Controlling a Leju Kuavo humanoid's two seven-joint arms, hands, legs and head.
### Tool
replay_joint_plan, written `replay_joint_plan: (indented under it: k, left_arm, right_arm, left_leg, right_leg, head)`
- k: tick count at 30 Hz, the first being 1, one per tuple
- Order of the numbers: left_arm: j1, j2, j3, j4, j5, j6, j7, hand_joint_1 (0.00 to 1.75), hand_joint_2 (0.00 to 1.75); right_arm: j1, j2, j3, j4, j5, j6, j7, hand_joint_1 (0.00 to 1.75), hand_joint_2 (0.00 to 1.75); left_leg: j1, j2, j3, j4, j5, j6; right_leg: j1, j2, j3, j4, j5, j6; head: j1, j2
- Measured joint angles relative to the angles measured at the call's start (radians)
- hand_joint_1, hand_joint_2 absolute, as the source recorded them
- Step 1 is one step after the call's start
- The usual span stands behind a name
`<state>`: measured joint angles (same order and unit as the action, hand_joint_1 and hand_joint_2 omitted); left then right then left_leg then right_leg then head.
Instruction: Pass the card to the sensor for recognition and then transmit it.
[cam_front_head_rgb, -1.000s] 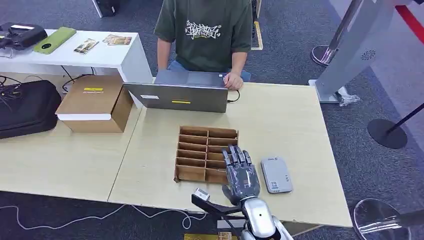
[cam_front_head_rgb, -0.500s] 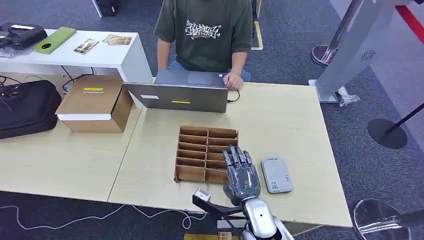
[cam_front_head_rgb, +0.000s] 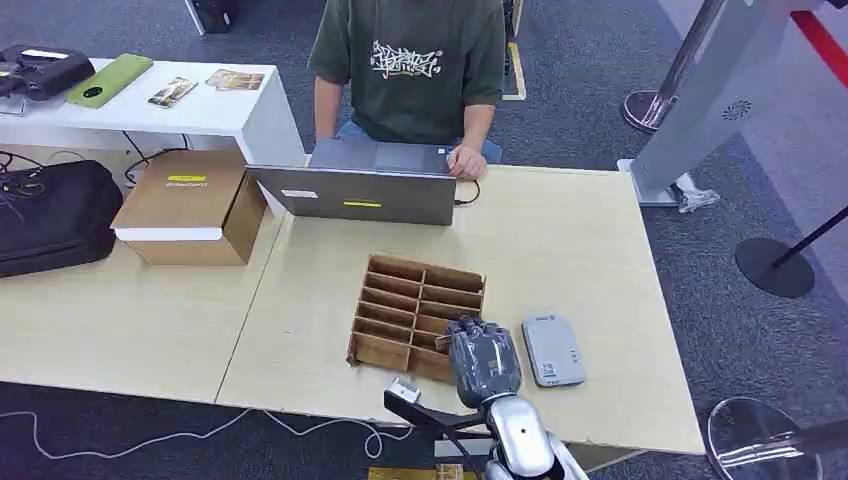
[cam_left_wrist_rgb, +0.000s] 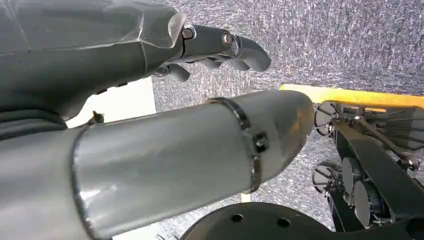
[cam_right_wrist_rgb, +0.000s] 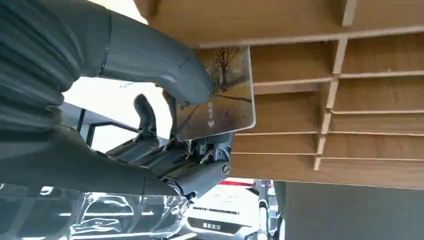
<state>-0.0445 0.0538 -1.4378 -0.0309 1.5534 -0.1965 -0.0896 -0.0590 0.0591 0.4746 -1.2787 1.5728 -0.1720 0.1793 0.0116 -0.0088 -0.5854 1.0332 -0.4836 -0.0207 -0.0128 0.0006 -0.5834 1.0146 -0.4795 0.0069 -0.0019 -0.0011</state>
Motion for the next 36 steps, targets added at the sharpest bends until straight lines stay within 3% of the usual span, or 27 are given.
replay_joint_plan:
  k: [20,31,32,36]
  left_arm:
    - [0.000,-0.001,-0.001,0.000,0.003,0.005,0.000,0.00,0.00]
    - [0.000,-0.002,-0.002,0.000,0.013,0.006,0.000,0.00,0.00]
    - [0.000,-0.002,-0.002,0.000,0.017,0.006,-0.001,0.00,0.00]
    - [0.000,-0.005,-0.002,0.000,0.017,0.006,-0.003,0.00,0.00]
  right_arm:
    - [0.001,0.006,-0.013,-0.002,0.000,-0.014,-0.021,1.75,1.75]
    - [0.000,0.026,-0.052,-0.036,-0.021,-0.061,-0.024,1.75,1.75]
    - [-0.005,0.039,-0.090,-0.092,-0.043,-0.104,-0.029,1.75,1.75]
    - [-0.001,0.049,-0.116,-0.160,-0.052,-0.136,-0.035,1.75,1.75]
  left_leg:
    - [0.000,0.000,0.000,0.000,0.000,0.000]
    - [0.000,0.000,0.000,0.000,0.000,0.000]
    - [0.000,0.000,0.000,0.000,0.000,0.000]
    - [0.000,0.000,0.000,0.000,0.000,0.000]
  right_leg:
    - [0.000,0.000,0.000,0.000,0.000,0.000]
    - [0.000,0.000,0.000,0.000,0.000,0.000]
    - [0.000,0.000,0.000,0.000,0.000,0.000]
    - [0.000,0.000,0.000,0.000,0.000,0.000]
  head:
    - [0.000,0.000]
    - [0.000,0.000]
    - [0.000,0.000]
    - [0.000,0.000]
